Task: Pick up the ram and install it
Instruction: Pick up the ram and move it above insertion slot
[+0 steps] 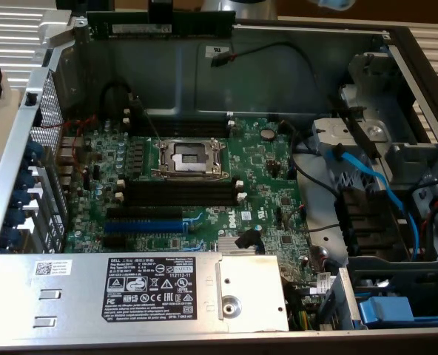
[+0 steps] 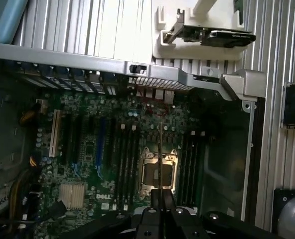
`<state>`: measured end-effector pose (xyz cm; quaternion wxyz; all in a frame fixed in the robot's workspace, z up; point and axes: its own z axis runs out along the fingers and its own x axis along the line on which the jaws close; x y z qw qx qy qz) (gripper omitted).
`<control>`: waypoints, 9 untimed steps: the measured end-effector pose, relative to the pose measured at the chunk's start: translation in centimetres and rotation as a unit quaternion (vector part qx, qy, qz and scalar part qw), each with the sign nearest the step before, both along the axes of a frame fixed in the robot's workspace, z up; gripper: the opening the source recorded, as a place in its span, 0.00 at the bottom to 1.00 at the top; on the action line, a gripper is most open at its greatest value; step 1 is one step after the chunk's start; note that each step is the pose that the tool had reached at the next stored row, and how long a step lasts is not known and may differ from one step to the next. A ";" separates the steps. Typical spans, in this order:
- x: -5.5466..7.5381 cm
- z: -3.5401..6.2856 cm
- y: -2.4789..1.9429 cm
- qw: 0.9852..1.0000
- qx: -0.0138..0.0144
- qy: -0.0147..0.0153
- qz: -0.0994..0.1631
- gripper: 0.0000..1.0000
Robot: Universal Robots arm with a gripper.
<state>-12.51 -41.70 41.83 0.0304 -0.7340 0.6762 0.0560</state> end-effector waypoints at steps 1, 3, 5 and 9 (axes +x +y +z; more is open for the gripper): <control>0.3 -0.01 -0.03 1.000 0.000 0.000 0.000 0.12; 0.7 -0.05 -0.04 1.000 -0.003 0.000 0.000 0.12; 0.9 -0.20 -0.04 1.000 -0.006 0.000 0.000 0.12; 1.2 -0.81 -0.05 1.000 -0.007 0.000 0.000 0.12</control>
